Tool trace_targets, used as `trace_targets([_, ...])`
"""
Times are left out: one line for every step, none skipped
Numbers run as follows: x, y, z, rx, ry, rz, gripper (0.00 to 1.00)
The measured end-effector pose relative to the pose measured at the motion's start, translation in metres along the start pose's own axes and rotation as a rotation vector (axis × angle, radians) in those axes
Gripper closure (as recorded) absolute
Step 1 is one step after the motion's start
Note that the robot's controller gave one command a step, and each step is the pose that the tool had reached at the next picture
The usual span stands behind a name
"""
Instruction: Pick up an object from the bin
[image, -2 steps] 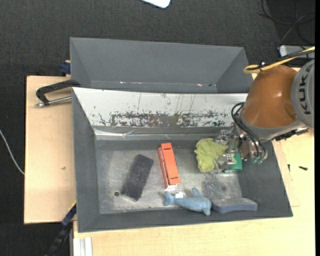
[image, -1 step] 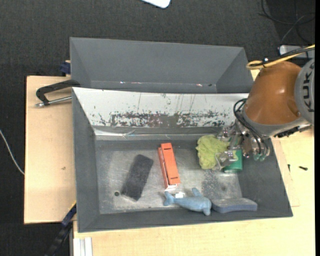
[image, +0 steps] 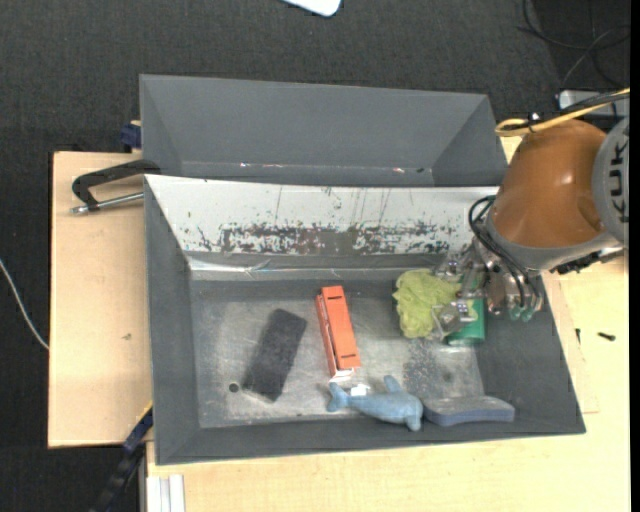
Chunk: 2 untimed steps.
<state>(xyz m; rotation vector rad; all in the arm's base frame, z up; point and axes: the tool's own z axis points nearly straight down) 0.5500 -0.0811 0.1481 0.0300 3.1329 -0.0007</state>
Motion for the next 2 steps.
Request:
trace_targets([0.001,0.0,-0.007,-0.001,0.004,0.0,1.0])
trace_targets([0.0,0.0,-0.018,-0.001,0.004,0.0,1.0])
